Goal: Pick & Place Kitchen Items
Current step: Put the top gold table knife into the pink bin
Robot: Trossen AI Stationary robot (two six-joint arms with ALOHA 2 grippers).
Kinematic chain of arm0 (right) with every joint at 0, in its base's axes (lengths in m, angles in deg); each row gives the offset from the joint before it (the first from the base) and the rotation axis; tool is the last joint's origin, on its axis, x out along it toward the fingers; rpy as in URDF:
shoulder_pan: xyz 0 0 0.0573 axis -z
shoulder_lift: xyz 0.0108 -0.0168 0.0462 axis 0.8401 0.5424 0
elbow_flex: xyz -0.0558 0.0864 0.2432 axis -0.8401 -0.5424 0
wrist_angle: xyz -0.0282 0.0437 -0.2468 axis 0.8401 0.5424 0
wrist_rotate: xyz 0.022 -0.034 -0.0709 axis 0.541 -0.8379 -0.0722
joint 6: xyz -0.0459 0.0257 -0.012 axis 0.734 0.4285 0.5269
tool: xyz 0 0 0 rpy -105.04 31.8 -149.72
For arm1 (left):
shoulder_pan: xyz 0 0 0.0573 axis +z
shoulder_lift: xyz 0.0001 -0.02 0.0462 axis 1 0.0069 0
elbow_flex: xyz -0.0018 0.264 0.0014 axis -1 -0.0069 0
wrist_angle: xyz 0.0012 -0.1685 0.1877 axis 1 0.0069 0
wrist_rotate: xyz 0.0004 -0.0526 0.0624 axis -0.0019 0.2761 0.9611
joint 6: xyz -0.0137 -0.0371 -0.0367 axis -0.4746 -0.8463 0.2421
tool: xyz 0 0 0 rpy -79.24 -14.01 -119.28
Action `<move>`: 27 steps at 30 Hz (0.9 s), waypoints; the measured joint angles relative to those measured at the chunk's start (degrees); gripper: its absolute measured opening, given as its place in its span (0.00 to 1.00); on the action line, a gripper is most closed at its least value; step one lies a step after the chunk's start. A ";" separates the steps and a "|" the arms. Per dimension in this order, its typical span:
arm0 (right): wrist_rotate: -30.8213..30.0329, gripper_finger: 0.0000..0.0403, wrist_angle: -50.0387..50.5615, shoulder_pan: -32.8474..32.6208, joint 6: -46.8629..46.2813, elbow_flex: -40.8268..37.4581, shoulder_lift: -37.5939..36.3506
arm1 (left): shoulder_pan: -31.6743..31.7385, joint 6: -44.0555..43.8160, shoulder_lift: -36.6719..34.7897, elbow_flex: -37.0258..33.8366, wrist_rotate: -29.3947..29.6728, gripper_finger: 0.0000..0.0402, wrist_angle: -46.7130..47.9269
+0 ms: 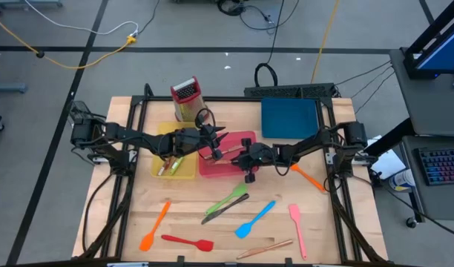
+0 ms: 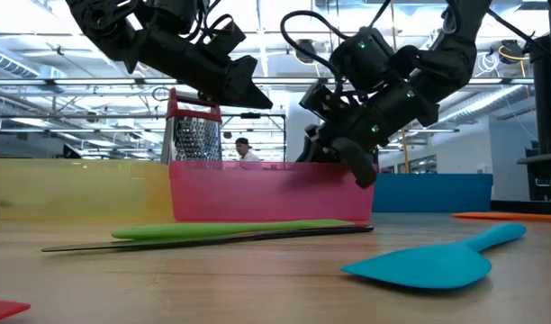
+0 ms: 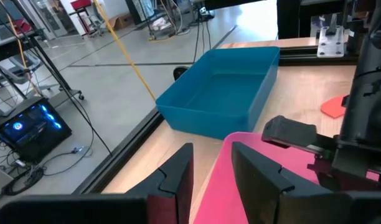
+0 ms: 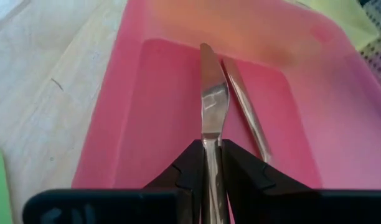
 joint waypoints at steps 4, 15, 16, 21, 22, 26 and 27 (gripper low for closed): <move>-0.01 0.11 1.18 0.71 -5.01 -0.02 0.02 | 0.00 -0.02 0.00 0.00 0.00 0.29 0.04; 9.10 0.12 4.53 2.34 -13.19 -0.08 0.09 | 0.00 -0.13 0.00 0.00 0.02 0.29 0.07; 10.05 0.12 4.56 2.45 -13.23 -0.09 0.09 | 0.00 -0.13 0.00 0.00 0.02 0.29 0.07; 11.65 0.12 4.85 2.61 -13.20 -0.11 0.09 | 0.00 -0.13 0.00 0.00 0.02 0.29 0.07; 11.63 0.12 4.87 2.61 -13.18 -0.11 0.09 | 0.00 -0.13 0.00 0.00 0.02 0.29 0.07; 11.57 0.14 4.87 2.61 -13.00 -0.12 0.07 | 0.00 -0.13 0.00 0.00 0.02 0.29 0.05; 11.49 0.15 4.87 2.61 -12.87 -0.12 0.08 | 0.00 -0.13 0.00 0.00 0.02 0.29 0.07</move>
